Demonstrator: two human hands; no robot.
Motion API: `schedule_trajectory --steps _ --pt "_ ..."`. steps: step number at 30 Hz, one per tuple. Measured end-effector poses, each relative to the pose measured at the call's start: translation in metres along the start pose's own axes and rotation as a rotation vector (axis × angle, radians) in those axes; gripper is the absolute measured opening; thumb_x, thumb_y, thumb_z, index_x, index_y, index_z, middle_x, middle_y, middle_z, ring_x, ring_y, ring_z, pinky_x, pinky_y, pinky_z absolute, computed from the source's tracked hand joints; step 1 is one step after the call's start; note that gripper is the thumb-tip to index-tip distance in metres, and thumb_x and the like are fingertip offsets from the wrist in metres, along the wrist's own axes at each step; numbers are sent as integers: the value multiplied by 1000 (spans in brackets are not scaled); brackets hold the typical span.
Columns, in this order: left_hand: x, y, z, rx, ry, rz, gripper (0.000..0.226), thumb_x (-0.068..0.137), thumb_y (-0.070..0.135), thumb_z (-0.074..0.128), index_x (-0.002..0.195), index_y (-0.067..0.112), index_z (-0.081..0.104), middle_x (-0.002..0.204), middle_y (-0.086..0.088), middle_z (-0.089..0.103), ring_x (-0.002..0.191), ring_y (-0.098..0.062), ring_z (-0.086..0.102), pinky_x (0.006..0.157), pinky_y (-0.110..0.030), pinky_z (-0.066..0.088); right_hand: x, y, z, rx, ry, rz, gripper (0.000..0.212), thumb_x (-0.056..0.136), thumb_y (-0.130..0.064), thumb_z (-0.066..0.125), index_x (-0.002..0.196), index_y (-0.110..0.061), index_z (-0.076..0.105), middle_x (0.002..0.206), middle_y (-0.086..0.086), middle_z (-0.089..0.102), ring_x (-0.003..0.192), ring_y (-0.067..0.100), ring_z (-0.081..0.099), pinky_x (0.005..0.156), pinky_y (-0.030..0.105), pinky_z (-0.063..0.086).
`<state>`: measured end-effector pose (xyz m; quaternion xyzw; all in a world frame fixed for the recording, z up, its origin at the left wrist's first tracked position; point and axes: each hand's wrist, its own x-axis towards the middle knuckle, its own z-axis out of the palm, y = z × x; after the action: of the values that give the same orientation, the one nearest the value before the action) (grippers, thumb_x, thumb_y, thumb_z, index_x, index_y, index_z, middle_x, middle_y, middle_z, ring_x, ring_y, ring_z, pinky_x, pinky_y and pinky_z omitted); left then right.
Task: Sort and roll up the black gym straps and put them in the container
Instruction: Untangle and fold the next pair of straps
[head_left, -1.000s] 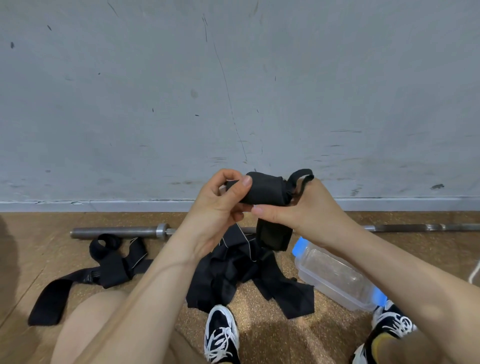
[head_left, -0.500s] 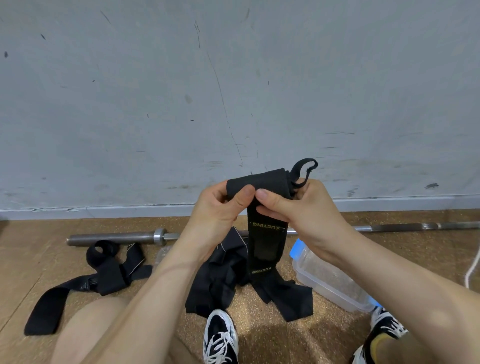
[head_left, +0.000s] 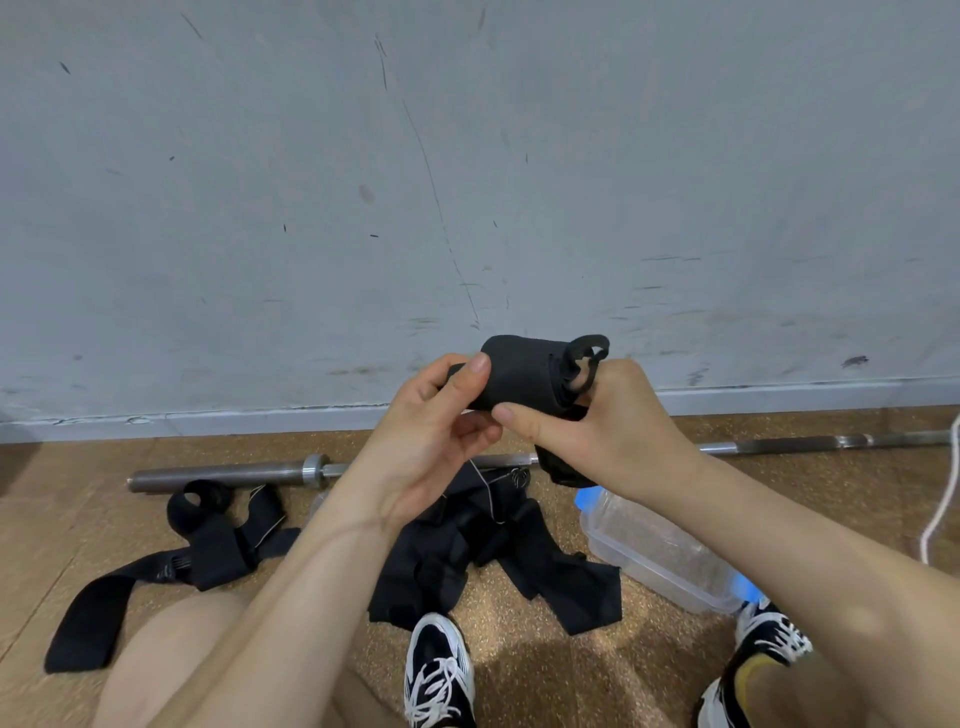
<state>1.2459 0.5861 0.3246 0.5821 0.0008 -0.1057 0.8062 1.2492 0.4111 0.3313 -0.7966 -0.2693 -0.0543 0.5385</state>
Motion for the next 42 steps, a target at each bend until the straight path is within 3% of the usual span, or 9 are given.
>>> schedule_trajectory --steps 4,8,13,21,27,33,36,39,42 --pt "0 7 -1 -111 17 -18 15 79 24 64 81 14 53 81 -1 70 72 -13 69 66 -23 56 1 -6 -2 115 -126 95 18 93 -33 65 109 -36 71 89 -22 71 85 -6 64 78 13 47" --pt "1 5 1 -106 31 -13 24 76 15 67 71 16 43 71 -1 64 68 -12 65 60 -22 54 5 -5 0 387 -115 336 44 78 -51 64 121 -45 59 122 -9 65 105 5 66 91 30 57" --pt "3 0 5 -88 38 -1 24 73 8 69 73 15 46 76 -5 70 70 -15 68 66 -23 55 4 -3 4 452 -44 460 41 92 -22 67 130 -34 58 112 -4 62 102 14 68 89 34 59" --pt "1 -7 20 -131 167 33 18 91 1 62 89 14 49 72 -5 63 69 -19 68 73 -31 59 9 -13 0 147 35 359 55 85 -20 77 129 -39 50 96 -9 66 83 2 67 82 23 57" --pt "-1 -27 54 -428 277 86 10 95 17 60 93 13 50 103 -16 73 102 -30 71 87 -35 59 13 -10 8 689 340 472 58 81 0 77 122 -26 46 95 8 77 88 21 75 73 24 58" --pt "-3 -15 46 404 158 -36 11 97 27 61 101 22 69 88 -3 76 72 -18 74 63 -26 57 32 5 -33 -56 134 472 27 87 -14 67 113 -18 61 95 3 73 89 24 71 84 44 58" --pt "1 -5 34 789 294 278 21 88 34 71 109 36 67 82 8 67 75 -6 65 71 -24 53 30 0 -52 -203 -234 408 16 91 -15 63 107 -21 64 91 1 70 82 18 69 74 37 57" --pt "4 1 23 782 177 354 59 81 41 76 133 45 47 116 15 59 113 2 54 94 -16 43 25 -11 -49 -358 -462 255 19 91 -21 64 110 -24 65 92 -3 69 85 13 64 80 38 52" --pt "8 6 24 676 -13 222 43 80 44 71 121 35 61 108 12 71 107 -6 64 86 -16 48 25 -14 -46 -311 -372 248 28 82 -19 74 108 -27 70 81 3 71 74 13 65 70 34 51"
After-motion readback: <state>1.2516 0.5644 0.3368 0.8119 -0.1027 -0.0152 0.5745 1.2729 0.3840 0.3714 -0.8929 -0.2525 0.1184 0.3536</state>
